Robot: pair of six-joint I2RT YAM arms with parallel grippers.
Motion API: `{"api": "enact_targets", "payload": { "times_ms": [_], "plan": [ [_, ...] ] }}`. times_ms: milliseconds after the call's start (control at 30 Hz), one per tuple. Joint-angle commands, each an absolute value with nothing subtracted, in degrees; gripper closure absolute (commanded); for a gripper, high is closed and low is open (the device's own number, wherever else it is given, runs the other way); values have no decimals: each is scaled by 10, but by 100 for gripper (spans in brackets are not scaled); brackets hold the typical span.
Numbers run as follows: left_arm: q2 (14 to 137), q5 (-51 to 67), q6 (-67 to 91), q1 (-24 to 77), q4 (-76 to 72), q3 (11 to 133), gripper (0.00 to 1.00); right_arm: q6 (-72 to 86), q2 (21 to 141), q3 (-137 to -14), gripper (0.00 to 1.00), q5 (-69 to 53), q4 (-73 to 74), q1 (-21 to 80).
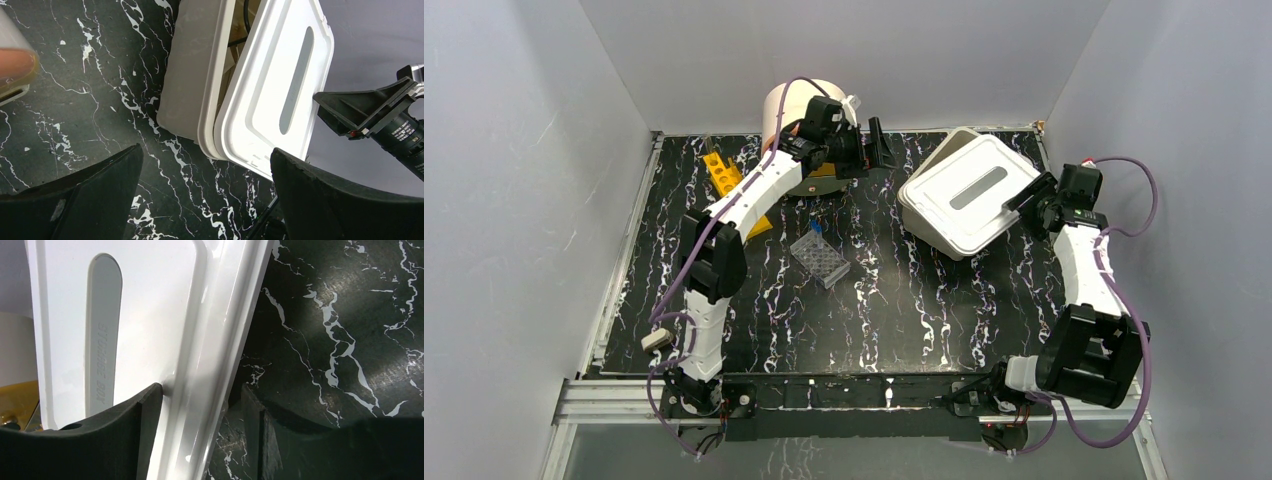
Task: Organize the chemistry lab equipment
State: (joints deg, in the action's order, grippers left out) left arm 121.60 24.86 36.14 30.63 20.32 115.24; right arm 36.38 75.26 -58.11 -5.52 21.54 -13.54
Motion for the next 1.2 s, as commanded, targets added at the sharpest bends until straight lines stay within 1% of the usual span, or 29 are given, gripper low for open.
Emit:
{"api": "enact_targets", "payload": {
  "times_ms": [0,133,400,600,900,1033,1167],
  "plan": [
    [1229,264,352,311,202,1183,2,323,755,-614,35,-31,247,-140],
    [1235,265,352,313,202,1187,2,313,756,-618,41,-43,247,-140],
    [1239,272,353,318,203,1180,2,328,775,-628,61,-96,201,-140],
    [1243,276,349,323,203,1165,2,338,800,-640,68,-91,171,-140],
    [1253,283,346,334,202,1154,2,351,820,-654,69,-81,158,-140],
    [1260,278,343,335,204,1154,2,362,822,-655,66,-64,146,-140],
    [1266,267,342,336,205,1154,5,351,841,-667,64,-83,138,-140]
  ]
}}
